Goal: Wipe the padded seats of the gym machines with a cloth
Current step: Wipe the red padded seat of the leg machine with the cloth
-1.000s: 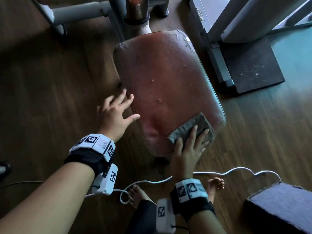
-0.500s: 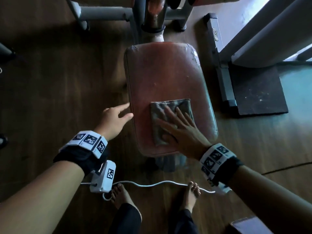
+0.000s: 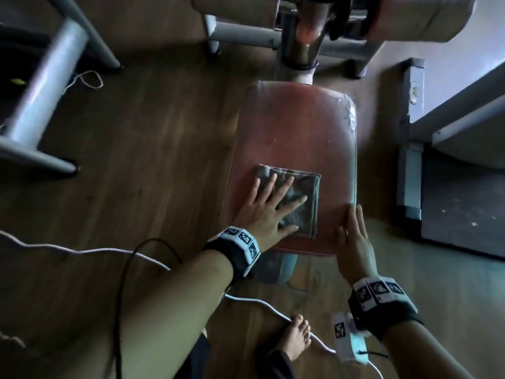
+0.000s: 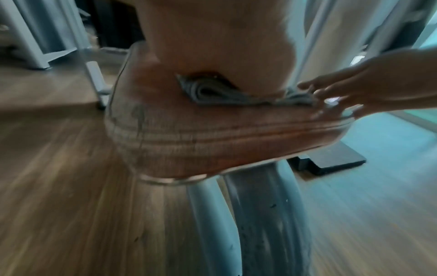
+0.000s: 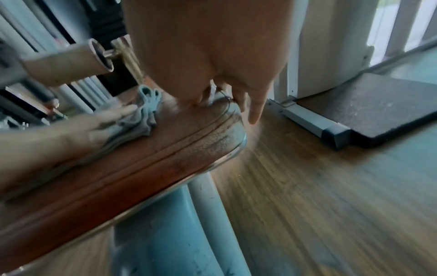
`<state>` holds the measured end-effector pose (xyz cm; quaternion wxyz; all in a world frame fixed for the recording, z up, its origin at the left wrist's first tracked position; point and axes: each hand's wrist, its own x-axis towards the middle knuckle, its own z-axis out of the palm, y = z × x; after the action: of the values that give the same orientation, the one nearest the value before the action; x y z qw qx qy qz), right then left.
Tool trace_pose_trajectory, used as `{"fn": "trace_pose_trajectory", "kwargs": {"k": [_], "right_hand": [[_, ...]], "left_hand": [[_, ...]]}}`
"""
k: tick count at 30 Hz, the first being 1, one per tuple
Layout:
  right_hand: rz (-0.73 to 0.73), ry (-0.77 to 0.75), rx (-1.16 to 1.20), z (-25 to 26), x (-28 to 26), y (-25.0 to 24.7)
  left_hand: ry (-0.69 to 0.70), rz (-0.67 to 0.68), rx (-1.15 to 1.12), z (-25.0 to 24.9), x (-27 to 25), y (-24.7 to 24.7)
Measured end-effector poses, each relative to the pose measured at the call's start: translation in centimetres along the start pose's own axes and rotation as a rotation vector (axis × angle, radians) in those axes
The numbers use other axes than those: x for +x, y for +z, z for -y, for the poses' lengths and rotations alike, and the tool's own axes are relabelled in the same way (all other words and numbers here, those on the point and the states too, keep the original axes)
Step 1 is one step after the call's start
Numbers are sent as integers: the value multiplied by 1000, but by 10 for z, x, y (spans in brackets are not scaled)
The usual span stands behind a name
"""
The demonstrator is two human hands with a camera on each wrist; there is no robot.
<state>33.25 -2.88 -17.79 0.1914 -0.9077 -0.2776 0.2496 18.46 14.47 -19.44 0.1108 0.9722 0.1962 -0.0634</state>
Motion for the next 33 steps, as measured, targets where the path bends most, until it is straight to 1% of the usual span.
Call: {"fn": "trace_pose_trajectory", "kwargs": {"k": [3,6,8,11,14,17,20,21,24,25,27,29,31,33], "right_hand": [[44,-25,5,-9,3,-2],[72,-69,-6,-18,2,-5],[90,-80,-5,-21,2,-7],[110,-88,-1,-23,2,-8],[113,-88,21,-25,2,-6],[112,-97,24,-25,2,-5],[108,-101,15,-24,2,-4],[107,-102,13,-24,1,-4],[104,-102,6,-24,1,-3],[103,-98,2,-24,1,-2],[101,-88,-4,-23,1,-1],[95,-85,-4,-23,1,0],[86,-88,-5,-24,0,1],[77,-87,-1,-25,0,2]], "left_hand": [[-59,-22,4,0,-12,4],[-145,-49,-34,4,-37,2],[-212,-103,-131,8,-61,2],[-300,-231,-357,13,-103,10],[-378,-312,-552,9,-126,17],[-418,-390,-649,-6,-124,16],[-543,-480,-827,-20,-113,13],[-580,-522,-853,-23,-110,15],[-672,-650,-824,-30,-103,23],[-724,-675,-813,-31,-101,26],[-869,-673,-864,-32,-100,36],[-976,-634,-988,-29,-101,46],[-978,-556,-1100,-26,-101,55],[-976,-452,-1121,-29,-99,58]]}}
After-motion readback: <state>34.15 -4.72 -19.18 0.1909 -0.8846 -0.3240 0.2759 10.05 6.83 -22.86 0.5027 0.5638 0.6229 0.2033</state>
